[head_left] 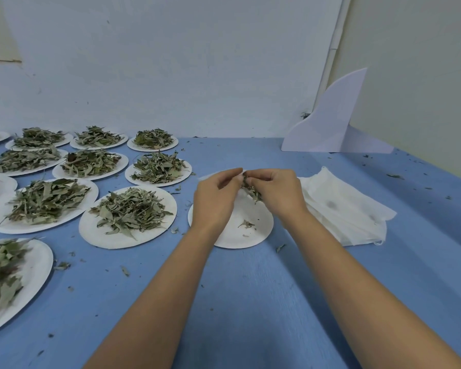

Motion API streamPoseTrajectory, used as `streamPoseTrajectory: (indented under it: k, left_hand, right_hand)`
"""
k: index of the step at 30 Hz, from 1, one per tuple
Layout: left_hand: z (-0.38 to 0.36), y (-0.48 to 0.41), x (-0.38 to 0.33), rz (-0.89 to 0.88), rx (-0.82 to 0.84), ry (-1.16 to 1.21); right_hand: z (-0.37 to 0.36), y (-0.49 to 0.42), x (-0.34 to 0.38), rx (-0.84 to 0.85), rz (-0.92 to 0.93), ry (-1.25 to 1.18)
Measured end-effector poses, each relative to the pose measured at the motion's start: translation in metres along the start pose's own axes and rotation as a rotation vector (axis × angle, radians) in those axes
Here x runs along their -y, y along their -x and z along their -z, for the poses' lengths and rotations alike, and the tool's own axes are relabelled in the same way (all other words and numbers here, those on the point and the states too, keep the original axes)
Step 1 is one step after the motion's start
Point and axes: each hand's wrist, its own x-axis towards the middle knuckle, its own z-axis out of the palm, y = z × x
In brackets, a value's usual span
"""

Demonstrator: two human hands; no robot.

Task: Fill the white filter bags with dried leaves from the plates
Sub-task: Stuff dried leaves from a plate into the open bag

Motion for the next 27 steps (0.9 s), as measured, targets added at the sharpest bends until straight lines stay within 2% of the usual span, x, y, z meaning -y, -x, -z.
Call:
streamPoseTrajectory:
  k: [3,5,12,18,21,27]
  left_hand:
    - [0.002,-0.001,-0.002,0.073,0.167,0.037]
    - [0.001,0.0,-0.001,0.047,0.235,-0.016]
    - [-0.001,0.004,0.003,-0.039,0.124,-0.044]
    - [-0.007,0.009,0.001,-0.071,-0.016,-0.035]
    - [-0.006,0.009,-0.001,-0.087,-0.071,-0.035]
    - [0.001,0.009,-0.004,-0.104,-0.123,-0.076]
  right_hand:
    - [0.004,-0.002,-0.002,-0.017,-0.038,0.013]
    - [0.005,-0.002,-0.002,-0.02,-0.078,-0.032]
    - [-0.002,0.001,0.0,0.002,-0.096,-0.133]
    - [-0.017,0.012,0.003,-0.069,-0.051,-0.1]
    - [-0.024,0.017,0.01,-0.029,-0.026,-0.091]
    - [-0.034,0.019,0.018,0.041,-0.112,-0.098]
